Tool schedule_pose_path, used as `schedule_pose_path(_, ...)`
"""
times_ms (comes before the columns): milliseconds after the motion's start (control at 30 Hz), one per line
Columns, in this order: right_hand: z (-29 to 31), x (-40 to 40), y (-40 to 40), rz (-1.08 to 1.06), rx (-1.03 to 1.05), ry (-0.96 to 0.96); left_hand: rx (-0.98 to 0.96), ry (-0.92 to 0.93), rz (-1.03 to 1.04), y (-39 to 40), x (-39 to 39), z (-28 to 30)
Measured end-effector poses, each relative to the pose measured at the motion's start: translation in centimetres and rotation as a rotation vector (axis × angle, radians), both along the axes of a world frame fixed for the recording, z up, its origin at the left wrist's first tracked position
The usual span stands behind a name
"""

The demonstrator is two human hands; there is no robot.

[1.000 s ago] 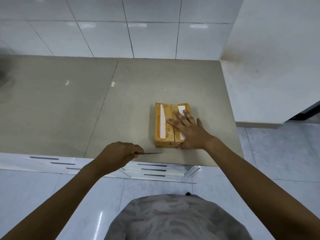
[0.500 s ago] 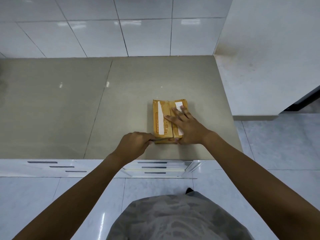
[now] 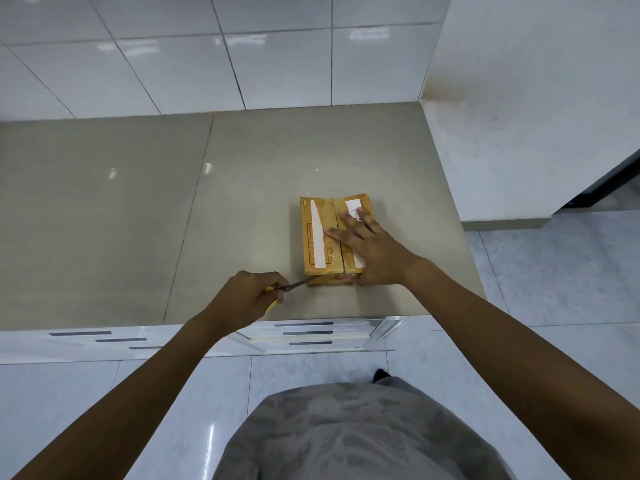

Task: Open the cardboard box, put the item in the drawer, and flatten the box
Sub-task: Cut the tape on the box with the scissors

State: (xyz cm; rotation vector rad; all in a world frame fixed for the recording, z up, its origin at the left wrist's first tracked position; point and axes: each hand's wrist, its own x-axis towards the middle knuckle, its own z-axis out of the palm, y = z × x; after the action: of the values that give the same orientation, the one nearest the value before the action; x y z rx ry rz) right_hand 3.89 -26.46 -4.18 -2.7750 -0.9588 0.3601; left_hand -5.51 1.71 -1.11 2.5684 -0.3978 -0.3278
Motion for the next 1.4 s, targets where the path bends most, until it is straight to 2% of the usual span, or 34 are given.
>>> schedule_pose_path(67, -0.2, 0.0, 0.0, 0.003, -0.009, -0.005, 0.073, -0.108, -0.053, 0.5, 0.2, -0.1)
schedule_pose_path(133, -0.2, 0.0, 0.1, -0.001, -0.007, -0.003, 0.176, -0.295, -0.123, 0.4, 0.6, -0.1)
schedule_pose_path(200, -0.1, 0.0, 0.1, -0.005, 0.001, 0.001, 0.161, -0.360, -0.176, -0.7, 0.9, 0.0)
schedule_pose_path(300, -0.2, 0.0, 0.0, -0.006, 0.005, -0.008, 0.074, -0.296, -0.176, -2.2, 1.0, -0.2)
schedule_pose_path(533, -0.1, -0.1, 0.0, -0.012, 0.015, 0.000, 0.111, -0.233, -0.148, 0.3, -0.3, -0.3)
schedule_pose_path(633, 0.2, -0.1, 0.0, -0.019, 0.025, 0.016, 0.099, -0.155, -0.070, 0.7, -0.3, -0.5)
schedule_pose_path(833, 0.1, -0.3, 0.2, -0.028, 0.018, 0.016, -0.114, -0.078, -0.067, -2.1, 0.3, -0.6)
schedule_pose_path(1033, 0.3, -0.2, 0.1, -0.033, 0.025, 0.024, -0.007, -0.192, -0.163, -3.9, 1.1, -0.6)
schedule_pose_path(1167, 0.2, -0.2, 0.1, -0.035, 0.041, 0.031, 0.049, -0.073, -0.080, -1.3, 0.3, -0.4)
schedule_pose_path(1400, 0.0, -0.1, -0.1, -0.022, 0.058, 0.024, -0.268, 0.180, 0.173, -0.4, -1.3, -0.6)
